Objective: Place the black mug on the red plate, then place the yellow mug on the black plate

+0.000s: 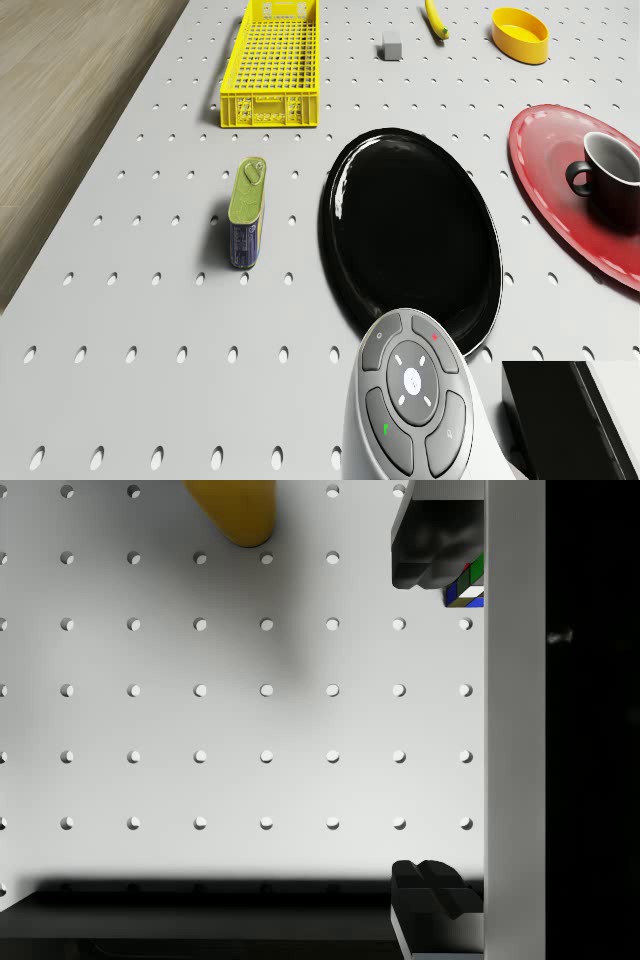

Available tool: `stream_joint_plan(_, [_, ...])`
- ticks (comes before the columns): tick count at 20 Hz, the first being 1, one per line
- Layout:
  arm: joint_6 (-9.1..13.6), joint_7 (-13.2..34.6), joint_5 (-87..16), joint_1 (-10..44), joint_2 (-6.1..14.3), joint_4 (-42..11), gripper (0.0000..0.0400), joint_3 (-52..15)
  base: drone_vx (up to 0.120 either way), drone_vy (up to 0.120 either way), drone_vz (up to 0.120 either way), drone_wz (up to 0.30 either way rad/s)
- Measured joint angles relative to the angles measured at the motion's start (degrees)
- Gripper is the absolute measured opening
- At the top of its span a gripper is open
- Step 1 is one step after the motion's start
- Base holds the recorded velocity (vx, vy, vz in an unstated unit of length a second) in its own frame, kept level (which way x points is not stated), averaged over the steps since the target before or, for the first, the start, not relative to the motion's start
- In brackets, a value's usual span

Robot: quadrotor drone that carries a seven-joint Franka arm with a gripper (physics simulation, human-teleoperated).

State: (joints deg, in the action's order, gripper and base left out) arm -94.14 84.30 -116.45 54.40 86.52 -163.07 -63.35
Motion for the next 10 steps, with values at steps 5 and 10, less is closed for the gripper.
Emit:
stream_joint_plan(5, [0.0,0.0,0.0,0.0,0.0,0.0,0.04,0.0,-0.12,0.12,0.0,0.0])
stream_joint_plan(10, [0.0,0.0,0.0,0.0,0.0,0.0,0.04,0.0,-0.12,0.12,0.0,0.0])
